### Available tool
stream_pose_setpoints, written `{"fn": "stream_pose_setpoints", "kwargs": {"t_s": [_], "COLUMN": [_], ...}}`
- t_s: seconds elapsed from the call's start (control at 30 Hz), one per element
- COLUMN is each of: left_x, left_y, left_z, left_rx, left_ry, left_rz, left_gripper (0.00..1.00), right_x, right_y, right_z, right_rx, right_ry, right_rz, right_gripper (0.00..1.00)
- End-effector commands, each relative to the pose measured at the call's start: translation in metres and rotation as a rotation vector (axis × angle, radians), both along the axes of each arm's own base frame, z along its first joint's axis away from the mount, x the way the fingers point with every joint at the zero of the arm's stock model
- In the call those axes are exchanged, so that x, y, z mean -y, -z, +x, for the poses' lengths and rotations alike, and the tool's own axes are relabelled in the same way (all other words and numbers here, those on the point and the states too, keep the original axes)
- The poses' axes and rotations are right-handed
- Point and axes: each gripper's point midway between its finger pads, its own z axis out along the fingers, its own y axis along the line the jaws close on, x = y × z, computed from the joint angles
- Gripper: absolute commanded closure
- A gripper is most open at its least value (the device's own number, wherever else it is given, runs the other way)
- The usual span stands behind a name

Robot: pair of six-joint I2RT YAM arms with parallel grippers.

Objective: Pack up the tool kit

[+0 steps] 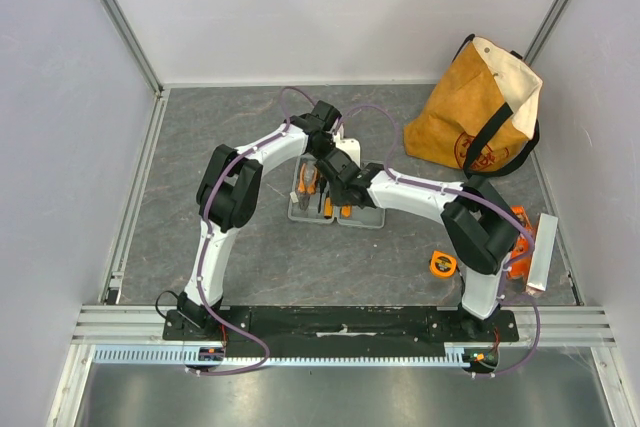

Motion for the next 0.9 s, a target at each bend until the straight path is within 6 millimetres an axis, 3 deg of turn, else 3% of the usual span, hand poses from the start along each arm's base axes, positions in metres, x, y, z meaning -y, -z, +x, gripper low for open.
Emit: {"fn": "stream_pose_setpoints", "kwargs": {"t_s": [0.0, 0.23, 0.53, 0.7, 0.87], "left_x": [-0.008, -0.008, -0.010, -0.009, -0.011], "left_y": [0.006, 0.005, 0.010, 0.010, 0.010], "left_z": [0.002, 0.002, 0.000, -0.001, -0.003], "left_rx": [0.026, 0.037, 0.027, 0.027, 0.020], "left_ry": [0.017, 0.024, 0.028, 0.031, 0.034], "left_rz": [0.059, 0.062, 0.068, 0.067, 0.068], "left_gripper": [0.95, 0.98, 0.98, 0.98, 0.98], "right_x": [0.004, 0.015, 0.023, 0.039, 0.055], "right_y": [-0.014, 0.019, 0.050, 0.076, 0.087], "right_z": [-0.009, -0.029, -0.044, -0.076, -0.093], "right_rx": [-0.007, -0.084, -0.163, -0.267, -0.307], "right_ry": [0.001, -0.017, -0.029, -0.051, -0.049], "right_rz": [0.012, -0.016, -0.060, -0.070, -0.097], "right_gripper": [0.66, 0.87, 0.95, 0.98, 0.99]}}
